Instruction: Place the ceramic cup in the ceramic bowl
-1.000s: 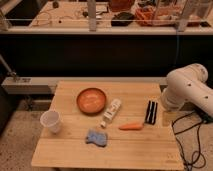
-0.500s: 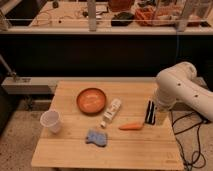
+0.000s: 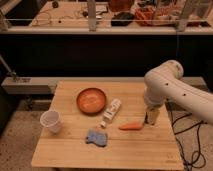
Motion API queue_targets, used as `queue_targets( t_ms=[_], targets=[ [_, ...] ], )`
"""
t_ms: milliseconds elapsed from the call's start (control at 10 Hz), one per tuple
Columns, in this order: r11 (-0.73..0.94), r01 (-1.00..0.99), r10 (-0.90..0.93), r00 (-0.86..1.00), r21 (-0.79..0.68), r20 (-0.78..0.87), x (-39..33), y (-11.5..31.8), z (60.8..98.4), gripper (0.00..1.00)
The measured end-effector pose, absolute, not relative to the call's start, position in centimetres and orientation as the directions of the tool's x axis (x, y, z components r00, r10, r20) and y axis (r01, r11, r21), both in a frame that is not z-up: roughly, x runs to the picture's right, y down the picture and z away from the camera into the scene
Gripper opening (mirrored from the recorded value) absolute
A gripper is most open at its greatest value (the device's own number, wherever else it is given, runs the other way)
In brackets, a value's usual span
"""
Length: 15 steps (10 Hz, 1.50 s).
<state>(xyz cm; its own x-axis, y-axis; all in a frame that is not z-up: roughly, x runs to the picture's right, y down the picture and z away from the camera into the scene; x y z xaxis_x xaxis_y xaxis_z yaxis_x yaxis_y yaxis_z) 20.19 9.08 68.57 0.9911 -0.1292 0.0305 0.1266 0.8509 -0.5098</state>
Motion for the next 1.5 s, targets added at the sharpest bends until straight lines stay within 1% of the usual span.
queue_targets(
  t_ms=[300, 700, 1100, 1500],
  targets=[
    [0.845, 0.219, -0.208, 0.975, -0.488, 0.077, 15.0, 8.7, 68.5, 0.80],
    [0.832, 0.308, -0.288, 0.951, -0.460, 0.117, 12.2, 8.4, 68.3, 0.80],
    [0.805, 0.418, -0.380, 0.908, -0.421, 0.174, 6.3, 8.1, 68.2, 0.80],
    [0.772, 0.515, -0.464, 0.857, -0.373, 0.222, 1.9, 8.0, 67.9, 0.80]
  ],
)
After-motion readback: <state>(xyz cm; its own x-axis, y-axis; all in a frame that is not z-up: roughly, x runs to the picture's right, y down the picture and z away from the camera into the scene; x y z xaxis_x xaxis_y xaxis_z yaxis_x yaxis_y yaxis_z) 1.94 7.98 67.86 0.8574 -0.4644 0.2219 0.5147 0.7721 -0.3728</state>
